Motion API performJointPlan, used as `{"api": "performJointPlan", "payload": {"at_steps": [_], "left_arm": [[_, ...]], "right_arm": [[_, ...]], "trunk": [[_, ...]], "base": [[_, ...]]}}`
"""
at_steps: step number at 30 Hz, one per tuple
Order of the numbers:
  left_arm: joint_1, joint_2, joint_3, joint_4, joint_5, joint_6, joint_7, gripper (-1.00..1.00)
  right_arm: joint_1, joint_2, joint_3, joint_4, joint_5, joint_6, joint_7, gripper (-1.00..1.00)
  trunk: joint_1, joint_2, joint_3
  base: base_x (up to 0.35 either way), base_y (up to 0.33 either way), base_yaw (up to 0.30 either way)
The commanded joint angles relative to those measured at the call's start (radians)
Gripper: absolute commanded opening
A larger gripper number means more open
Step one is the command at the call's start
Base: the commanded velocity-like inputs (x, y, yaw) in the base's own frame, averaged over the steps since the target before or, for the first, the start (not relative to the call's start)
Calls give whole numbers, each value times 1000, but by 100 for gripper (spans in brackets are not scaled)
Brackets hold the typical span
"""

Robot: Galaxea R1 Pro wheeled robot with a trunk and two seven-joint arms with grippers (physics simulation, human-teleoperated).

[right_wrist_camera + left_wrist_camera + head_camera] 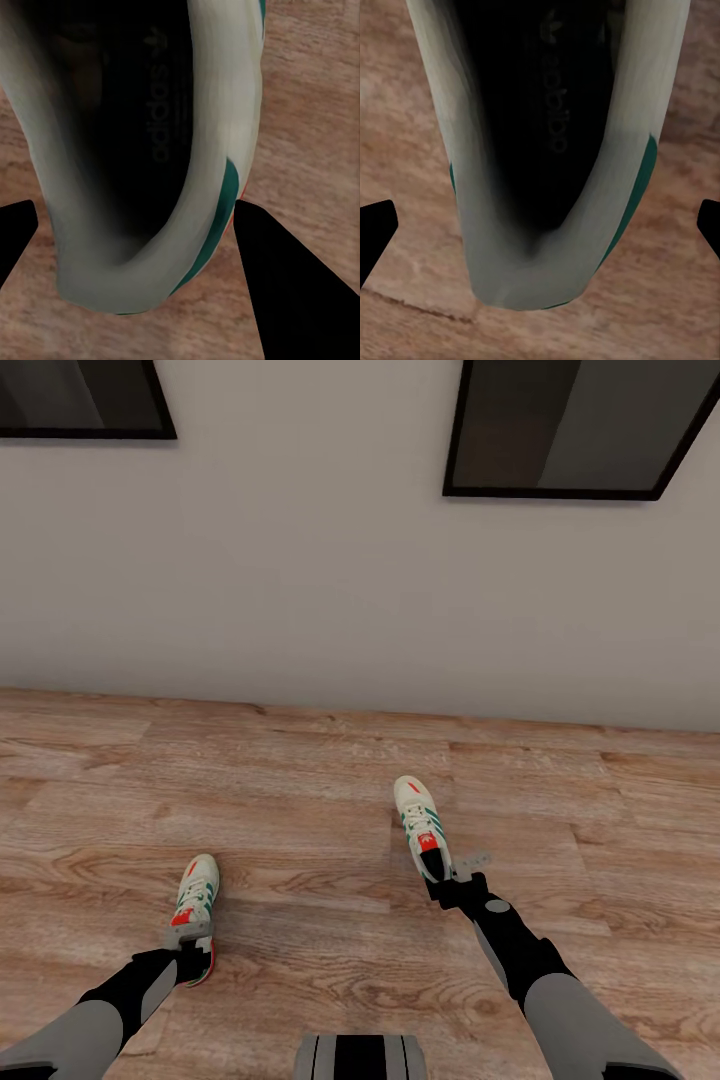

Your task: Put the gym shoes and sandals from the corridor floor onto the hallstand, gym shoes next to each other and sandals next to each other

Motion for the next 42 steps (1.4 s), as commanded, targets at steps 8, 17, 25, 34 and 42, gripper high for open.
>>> {"api": "performJointPlan", "payload": {"at_steps": [8,17,25,34,42], "left_arm": [[0,0,0,0,0,0,0,100],[0,0,0,0,0,0,0,100],[0,0,0,0,0,0,0,-100],[0,0,0,0,0,0,0,-100],[0,0,0,0,0,0,0,-100]], "right_arm": [[0,0,0,0,-1,0,-2,-100],[0,0,0,0,-1,0,-2,-100],[0,0,0,0,-1,0,-2,-100],[0,0,0,0,-1,0,-2,-100],[0,0,0,0,-2,0,-2,-100]], "trunk": [[0,0,0],[0,0,0],[0,0,0],[0,0,0],[0,0,0]], "base": [[0,0,0],[0,0,0],[0,0,0],[0,0,0],[0,0,0]]}}
